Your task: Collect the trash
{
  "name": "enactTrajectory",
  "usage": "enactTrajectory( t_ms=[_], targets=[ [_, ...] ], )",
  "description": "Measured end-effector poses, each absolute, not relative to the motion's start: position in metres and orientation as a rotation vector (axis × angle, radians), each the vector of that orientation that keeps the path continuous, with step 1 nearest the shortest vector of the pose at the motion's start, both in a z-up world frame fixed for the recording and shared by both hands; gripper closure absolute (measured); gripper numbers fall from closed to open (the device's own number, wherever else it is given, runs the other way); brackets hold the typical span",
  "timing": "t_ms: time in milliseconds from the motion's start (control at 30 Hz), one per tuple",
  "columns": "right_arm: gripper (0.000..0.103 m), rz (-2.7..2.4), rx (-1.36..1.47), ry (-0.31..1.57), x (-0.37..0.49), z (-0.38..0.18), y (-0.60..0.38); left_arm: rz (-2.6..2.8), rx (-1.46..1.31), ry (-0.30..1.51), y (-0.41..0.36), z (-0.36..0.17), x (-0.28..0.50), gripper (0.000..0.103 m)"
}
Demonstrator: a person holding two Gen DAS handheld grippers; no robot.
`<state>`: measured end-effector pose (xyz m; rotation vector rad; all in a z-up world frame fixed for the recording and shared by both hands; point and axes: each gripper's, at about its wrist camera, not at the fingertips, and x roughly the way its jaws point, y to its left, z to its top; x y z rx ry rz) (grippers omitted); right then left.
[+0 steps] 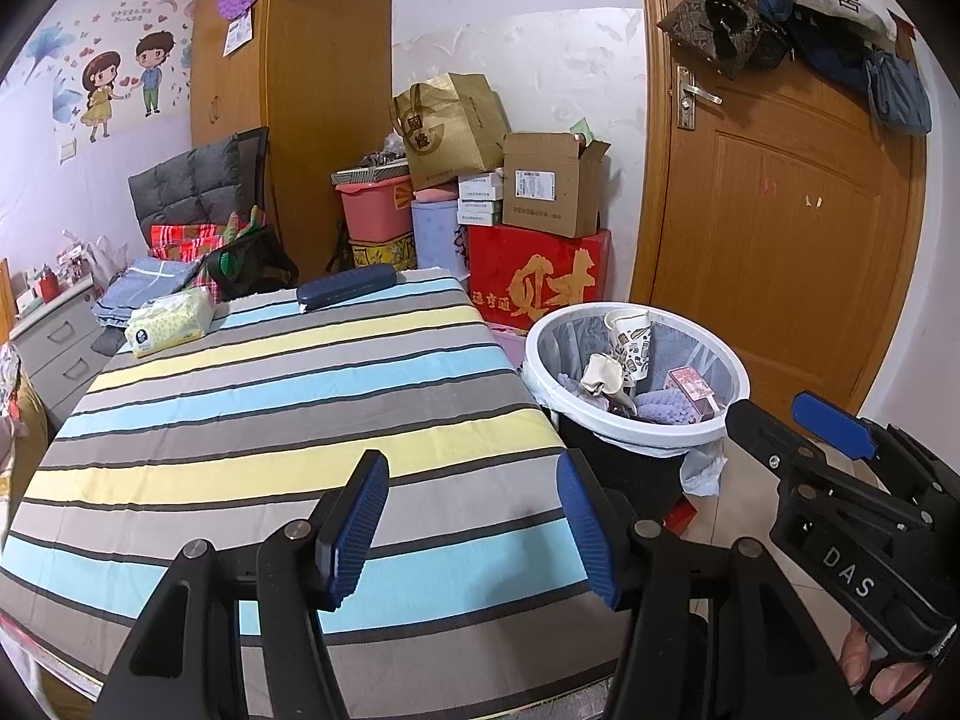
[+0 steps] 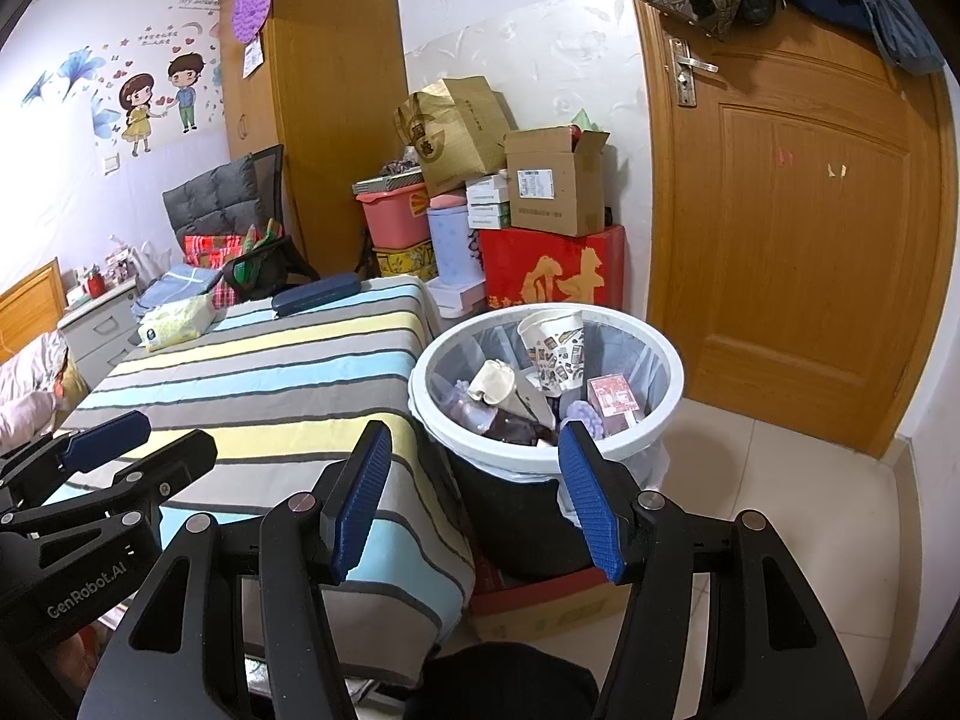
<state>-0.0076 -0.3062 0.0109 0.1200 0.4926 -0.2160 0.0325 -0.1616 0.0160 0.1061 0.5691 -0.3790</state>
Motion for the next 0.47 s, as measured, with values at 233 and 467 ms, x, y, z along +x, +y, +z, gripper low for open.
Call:
enactTrajectory(
  t_ms=[233,467],
  targets=[
    [0.044,-0.214,0.120,0.492,-0.0074,0.0108,-0.3058,-0.379,0.104,0.567,-0.1616,0.0157,0.0312,0.045],
    [0.043,-0.214,0.118,0.495,-0.0068,0.0104,-0.3052,-0.379,0.106,0.570,-0.1621,0.0156,0.0295,0.045]
  ],
)
